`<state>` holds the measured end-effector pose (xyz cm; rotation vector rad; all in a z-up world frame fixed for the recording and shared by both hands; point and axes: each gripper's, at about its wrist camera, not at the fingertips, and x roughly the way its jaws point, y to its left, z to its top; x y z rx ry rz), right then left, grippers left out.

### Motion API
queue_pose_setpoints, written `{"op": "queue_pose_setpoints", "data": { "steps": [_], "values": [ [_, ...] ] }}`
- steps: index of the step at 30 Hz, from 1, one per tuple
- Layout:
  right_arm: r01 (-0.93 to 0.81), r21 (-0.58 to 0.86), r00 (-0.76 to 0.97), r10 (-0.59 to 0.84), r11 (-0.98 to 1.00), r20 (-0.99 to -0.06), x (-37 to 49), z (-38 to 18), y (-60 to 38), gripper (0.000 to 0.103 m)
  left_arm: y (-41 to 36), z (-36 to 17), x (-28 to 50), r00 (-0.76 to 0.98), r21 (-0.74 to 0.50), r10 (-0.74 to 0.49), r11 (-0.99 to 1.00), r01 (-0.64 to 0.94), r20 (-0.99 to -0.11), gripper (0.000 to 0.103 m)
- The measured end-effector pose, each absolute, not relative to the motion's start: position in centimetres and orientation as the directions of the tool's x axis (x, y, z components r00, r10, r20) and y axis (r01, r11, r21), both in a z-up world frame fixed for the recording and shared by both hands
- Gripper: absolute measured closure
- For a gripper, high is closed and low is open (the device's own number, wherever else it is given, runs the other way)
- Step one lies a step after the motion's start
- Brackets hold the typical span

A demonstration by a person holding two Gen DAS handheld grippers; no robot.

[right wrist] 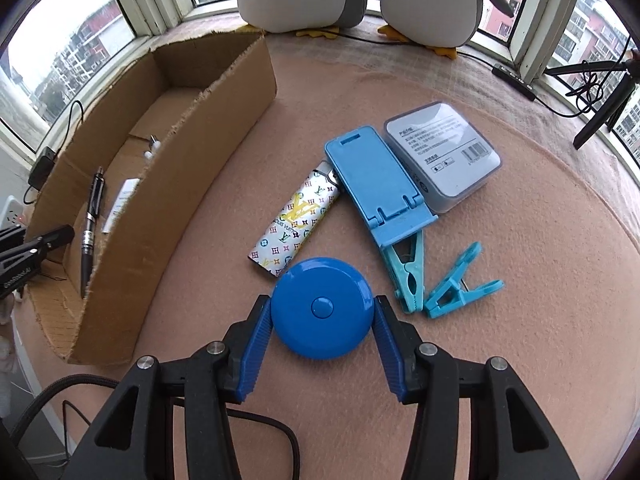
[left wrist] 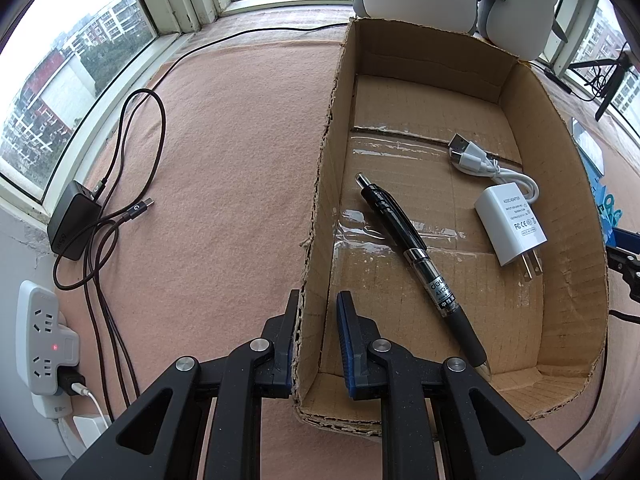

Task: Organize rigid objects
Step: 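Close the right gripper on the blue tape measure, then carry the tape measure with the right gripper and release it into the box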

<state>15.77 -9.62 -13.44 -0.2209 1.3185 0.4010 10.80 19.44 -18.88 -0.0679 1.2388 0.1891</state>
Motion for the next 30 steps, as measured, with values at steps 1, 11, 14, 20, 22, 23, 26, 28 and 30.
{"op": "queue_pose_setpoints", "data": {
  "steps": [1,11,14,20,22,23,26,28,30],
  "values": [
    [-0.404,0.073,0.201,0.167,0.912,-0.965,15.7,-13.0,-9.7,0.057,19.5,-18.9,10.8,0.313,0.051,0.106,0.982,-0.180,-0.944,0.087],
    [-0.420,0.137,0.267,0.266,0.897,-0.926,16.6,-8.6,-7.7,0.057,19.4,-18.8,10.8,0.314,0.049,0.105,0.982,-0.181,-0.943,0.087],
    [-0.450,0.150,0.280,0.299,0.880,-0.912,17.1,-7.4,-6.1,0.057,19.4,-18.8,10.9,0.313,0.049,0.105,0.982,-0.181,-0.944,0.087],
    [-0.511,0.149,0.298,0.337,0.846,-0.893,18.8,-5.9,-1.6,0.057,19.3,-18.8,11.0,0.308,0.055,0.108,0.983,-0.177,-0.945,0.087],
    [-0.531,0.138,0.303,0.340,0.836,-0.890,19.1,-5.7,-0.4,0.057,19.3,-18.8,11.0,0.309,0.053,0.107,0.982,-0.179,-0.945,0.087],
    [-0.541,0.127,0.306,0.335,0.832,-0.891,19.4,-5.8,0.4,0.057,19.4,-18.8,11.0,0.308,0.051,0.105,0.983,-0.179,-0.945,0.087],
    [-0.555,0.110,0.303,0.324,0.824,-0.896,20.1,-6.6,2.1,0.057,19.3,-18.8,11.1,0.307,0.052,0.104,0.983,-0.175,-0.946,0.086],
    [-0.560,0.100,0.304,0.316,0.823,-0.899,20.4,-6.9,2.9,0.057,19.3,-18.8,11.1,0.305,0.055,0.107,0.983,-0.175,-0.946,0.086],
    [-0.563,0.095,0.304,0.313,0.821,-0.900,20.7,-7.3,3.5,0.057,19.3,-18.9,11.2,0.305,0.056,0.108,0.983,-0.174,-0.946,0.086]
  ]
}}
